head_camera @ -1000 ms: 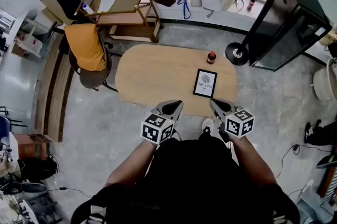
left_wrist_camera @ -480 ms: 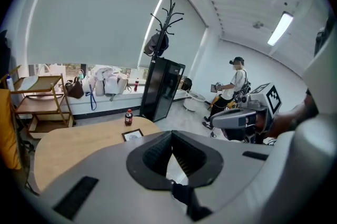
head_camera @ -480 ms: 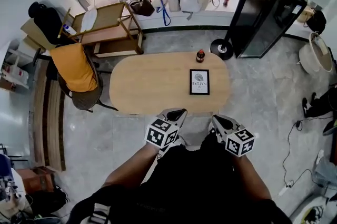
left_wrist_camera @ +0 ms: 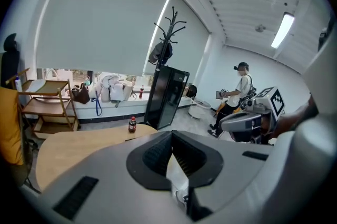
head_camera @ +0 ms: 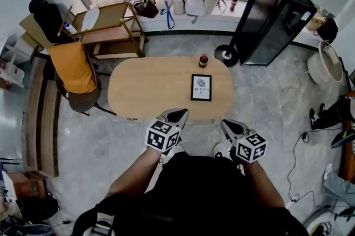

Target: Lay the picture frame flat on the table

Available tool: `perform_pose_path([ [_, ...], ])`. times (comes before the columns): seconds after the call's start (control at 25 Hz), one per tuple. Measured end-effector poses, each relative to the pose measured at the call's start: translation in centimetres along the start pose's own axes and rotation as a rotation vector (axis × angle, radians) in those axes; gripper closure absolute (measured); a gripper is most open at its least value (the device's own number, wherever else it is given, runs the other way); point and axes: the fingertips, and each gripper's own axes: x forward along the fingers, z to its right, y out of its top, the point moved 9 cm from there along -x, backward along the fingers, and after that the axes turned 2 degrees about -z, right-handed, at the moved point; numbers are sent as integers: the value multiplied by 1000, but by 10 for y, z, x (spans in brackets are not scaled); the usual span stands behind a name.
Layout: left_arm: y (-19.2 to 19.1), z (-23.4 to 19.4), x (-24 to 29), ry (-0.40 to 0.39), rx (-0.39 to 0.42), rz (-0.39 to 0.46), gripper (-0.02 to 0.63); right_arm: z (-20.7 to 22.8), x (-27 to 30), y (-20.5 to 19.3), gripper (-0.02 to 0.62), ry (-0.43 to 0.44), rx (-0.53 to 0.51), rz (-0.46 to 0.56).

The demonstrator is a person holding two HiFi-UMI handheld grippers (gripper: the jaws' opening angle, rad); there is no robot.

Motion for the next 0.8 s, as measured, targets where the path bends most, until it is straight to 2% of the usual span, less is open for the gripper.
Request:
perform_pose_path([
  [0.12,0,17,9,-6,-14,4,601,10,-11,3,594,15,-15,-4],
  [0.28,-1,39,17,-9,21,-14,601,18,-19,2,594,41,-30,-5],
  [0.8,-3,66,24,21,33,-57,601,41,-29,-8,594,89,-14,-20],
])
